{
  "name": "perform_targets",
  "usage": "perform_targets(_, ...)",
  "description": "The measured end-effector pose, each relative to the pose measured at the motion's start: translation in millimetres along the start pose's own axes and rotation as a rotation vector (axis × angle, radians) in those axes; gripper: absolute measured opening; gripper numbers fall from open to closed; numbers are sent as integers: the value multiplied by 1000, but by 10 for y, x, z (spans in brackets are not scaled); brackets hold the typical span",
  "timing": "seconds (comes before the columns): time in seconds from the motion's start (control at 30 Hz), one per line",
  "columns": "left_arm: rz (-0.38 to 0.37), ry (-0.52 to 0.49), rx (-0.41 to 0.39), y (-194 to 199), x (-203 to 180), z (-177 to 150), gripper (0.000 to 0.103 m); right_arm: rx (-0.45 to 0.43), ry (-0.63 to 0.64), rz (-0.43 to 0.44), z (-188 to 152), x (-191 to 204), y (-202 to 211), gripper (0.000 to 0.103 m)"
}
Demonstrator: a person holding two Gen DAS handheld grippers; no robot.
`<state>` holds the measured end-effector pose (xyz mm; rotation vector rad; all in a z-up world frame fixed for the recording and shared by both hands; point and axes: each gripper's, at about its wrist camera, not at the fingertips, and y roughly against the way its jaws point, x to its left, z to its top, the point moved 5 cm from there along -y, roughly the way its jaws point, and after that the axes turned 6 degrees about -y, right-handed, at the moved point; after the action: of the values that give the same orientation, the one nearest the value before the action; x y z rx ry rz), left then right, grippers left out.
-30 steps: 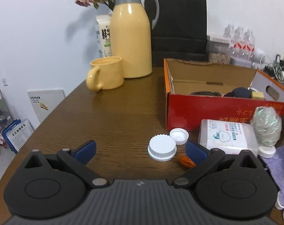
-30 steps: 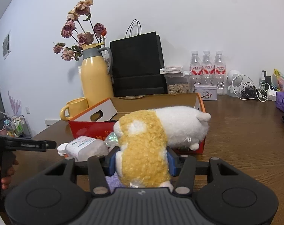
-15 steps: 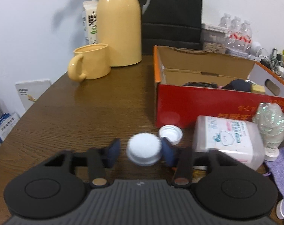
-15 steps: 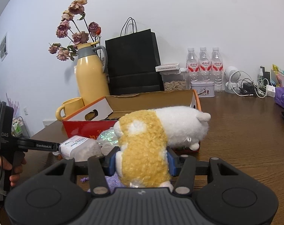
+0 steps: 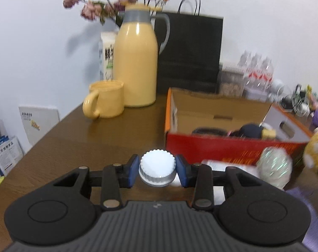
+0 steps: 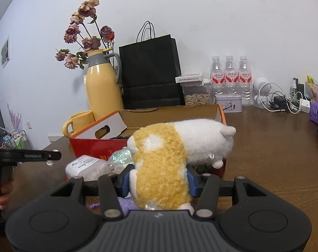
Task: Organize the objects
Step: 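Carry the plush toy and white cap into the box and release both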
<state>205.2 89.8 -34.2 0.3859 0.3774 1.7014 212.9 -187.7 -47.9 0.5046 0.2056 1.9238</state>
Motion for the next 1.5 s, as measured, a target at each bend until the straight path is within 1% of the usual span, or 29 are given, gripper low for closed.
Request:
perform_targets(0.3, -67, 7, -122, 158, -248, 426, 39, -49, 36, 36, 264, 191, -133, 49)
perform_targets(0.43, -100, 20, -166, 135, -413, 626, 39, -80, 41, 59, 437, 301, -236, 49)
perform_targets(0.6, -114, 34, -203, 19, -577, 830, 39, -117, 40, 68, 658, 404, -441, 49)
perform_targets(0.73, -113, 51, -201, -188, -657, 972, 39, -120, 42, 66, 792, 450, -659, 49)
perform_targets(0.83, -104, 69, -178, -394, -696, 1036, 39, -118, 47, 51, 870, 454, -865, 49)
perform_targets(1.0, -72, 84, -144, -728, -733, 1059, 39, -76, 44, 2, 926, 340, -1279, 49)
perform_targets(1.2, -58, 79, -92, -1049, -788, 996, 39, -11, 42, -17, 865, 194, -1664, 49)
perform_targets(1.33, -60, 62, -85, -1129, -821, 955, 39, 22, 61, -19, 795, 182, -1749, 50)
perform_targets(1.4, -59, 58, -89, -1135, -817, 941, 39, 35, 65, -25, 763, 183, -1761, 52)
perform_targets(1.43, -55, 56, -89, -1131, -807, 930, 46, 39, 64, -35, 753, 178, -1762, 54)
perform_targets(1.47, -50, 55, -87, -1131, -806, 929, 68, 39, 65, -49, 750, 172, -1756, 55)
perform_targets(1.5, -41, 57, -85, -1125, -792, 918, 82, 38, 70, -64, 747, 167, -1747, 57)
